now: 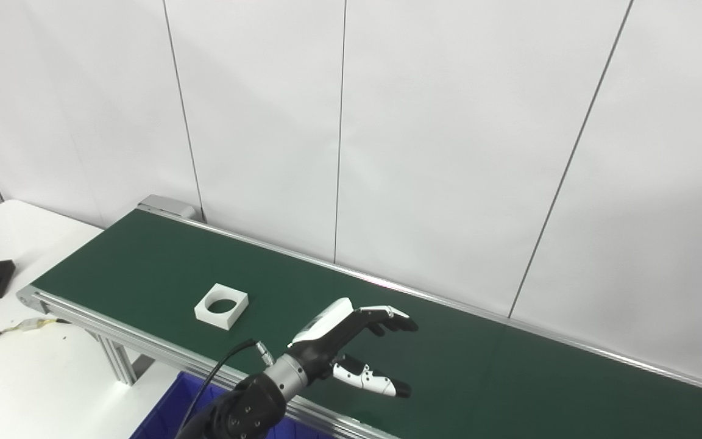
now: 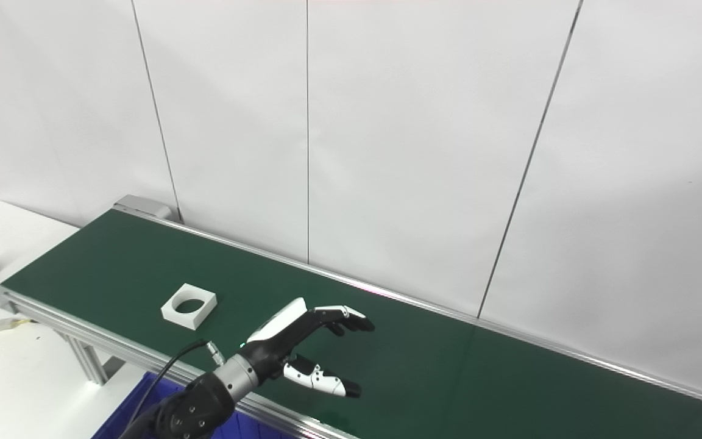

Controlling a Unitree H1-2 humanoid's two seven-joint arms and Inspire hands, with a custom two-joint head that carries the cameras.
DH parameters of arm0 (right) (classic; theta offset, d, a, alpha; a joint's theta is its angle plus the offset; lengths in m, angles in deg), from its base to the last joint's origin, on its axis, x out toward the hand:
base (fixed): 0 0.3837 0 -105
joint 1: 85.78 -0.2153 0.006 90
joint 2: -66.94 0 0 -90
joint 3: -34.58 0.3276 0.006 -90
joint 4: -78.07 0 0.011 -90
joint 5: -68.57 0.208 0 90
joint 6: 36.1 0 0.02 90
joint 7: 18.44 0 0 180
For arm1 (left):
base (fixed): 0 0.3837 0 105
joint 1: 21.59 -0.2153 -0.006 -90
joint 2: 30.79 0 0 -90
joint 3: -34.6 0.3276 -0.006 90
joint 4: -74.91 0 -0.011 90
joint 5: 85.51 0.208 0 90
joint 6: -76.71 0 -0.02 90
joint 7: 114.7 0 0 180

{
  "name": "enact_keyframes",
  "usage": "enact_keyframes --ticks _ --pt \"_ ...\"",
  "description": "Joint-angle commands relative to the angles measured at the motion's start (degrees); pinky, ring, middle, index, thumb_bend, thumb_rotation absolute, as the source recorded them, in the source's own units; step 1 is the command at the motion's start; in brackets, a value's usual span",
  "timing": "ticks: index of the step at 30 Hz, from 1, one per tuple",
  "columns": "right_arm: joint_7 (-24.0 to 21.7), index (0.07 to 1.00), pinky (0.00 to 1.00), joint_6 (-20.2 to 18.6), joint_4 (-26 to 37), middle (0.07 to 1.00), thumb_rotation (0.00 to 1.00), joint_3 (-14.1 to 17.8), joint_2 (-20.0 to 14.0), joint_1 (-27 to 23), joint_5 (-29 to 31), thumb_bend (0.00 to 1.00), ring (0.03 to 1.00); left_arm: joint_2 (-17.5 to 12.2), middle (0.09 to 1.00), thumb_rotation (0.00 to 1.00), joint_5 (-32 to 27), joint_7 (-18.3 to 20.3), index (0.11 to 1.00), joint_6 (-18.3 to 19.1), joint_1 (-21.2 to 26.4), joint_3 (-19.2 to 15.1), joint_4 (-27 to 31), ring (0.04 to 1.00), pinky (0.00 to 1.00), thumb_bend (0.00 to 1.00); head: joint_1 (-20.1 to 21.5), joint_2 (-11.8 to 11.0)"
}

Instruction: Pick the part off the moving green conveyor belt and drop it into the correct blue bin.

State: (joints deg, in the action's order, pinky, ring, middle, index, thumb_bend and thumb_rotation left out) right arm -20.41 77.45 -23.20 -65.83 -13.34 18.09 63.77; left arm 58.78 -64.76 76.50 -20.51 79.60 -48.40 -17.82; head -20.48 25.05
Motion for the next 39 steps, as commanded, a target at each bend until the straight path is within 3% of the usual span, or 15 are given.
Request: enact_keyframes --ticks 1,12,14,17,27,39 --pt "-0.15 0.87 0.62 3.33 1.48 0.79 0.53 0.1 0.28 -0.55 0.29 0.47 0.733 -0.96 0.786 0.4 -1.22 -1.58 0.756 -0.78 3.26 -1.26 0.03 0.784 0.73 0.79 -0.08 0.02" --pt "0.24 0.874 0.61 3.29 1.36 0.793 0.58 0.12 0.7 -0.58 -0.43 0.53 0.737 -4.0 0.784 0.35 3.11 -1.19 0.764 2.33 6.99 -1.49 -2.6 0.791 0.78 0.84 0.31 0.21" --pt "0.19 0.876 0.61 3.32 1.34 0.793 0.58 0.02 0.75 -0.65 -0.33 0.53 0.736 -4.89 0.82 0.27 2.89 0.27 0.776 3.31 7.9 -1.19 -2.81 0.832 0.77 0.83 0.56 0.24" --pt "0.21 0.874 0.61 3.34 1.29 0.793 0.58 -0.04 0.83 -0.7 -0.33 0.53 0.738 -5.98 0.839 0.24 3.35 1.35 0.787 4.78 8.68 -0.67 -2.73 0.854 0.77 0.83 0.65 0.3" --pt "0.06 0.868 0.61 3.35 1.28 0.79 0.59 -0.05 1.02 -0.72 0.09 0.55 0.732 -10.26 0.847 0.25 3.93 0.63 0.804 1.55 11.8 0.01 -8.37 0.861 0.77 0.89 0.71 0.47" --pt "0.34 0.871 0.6 3.3 2.05 0.793 0.59 -0.3 1.41 -0.26 -0.75 0.53 0.735 -15.42 0.9 0.22 7.05 4.04 0.854 5.04 14.5 1.99 -11.75 0.905 0.85 0.95 1.03 1.21"
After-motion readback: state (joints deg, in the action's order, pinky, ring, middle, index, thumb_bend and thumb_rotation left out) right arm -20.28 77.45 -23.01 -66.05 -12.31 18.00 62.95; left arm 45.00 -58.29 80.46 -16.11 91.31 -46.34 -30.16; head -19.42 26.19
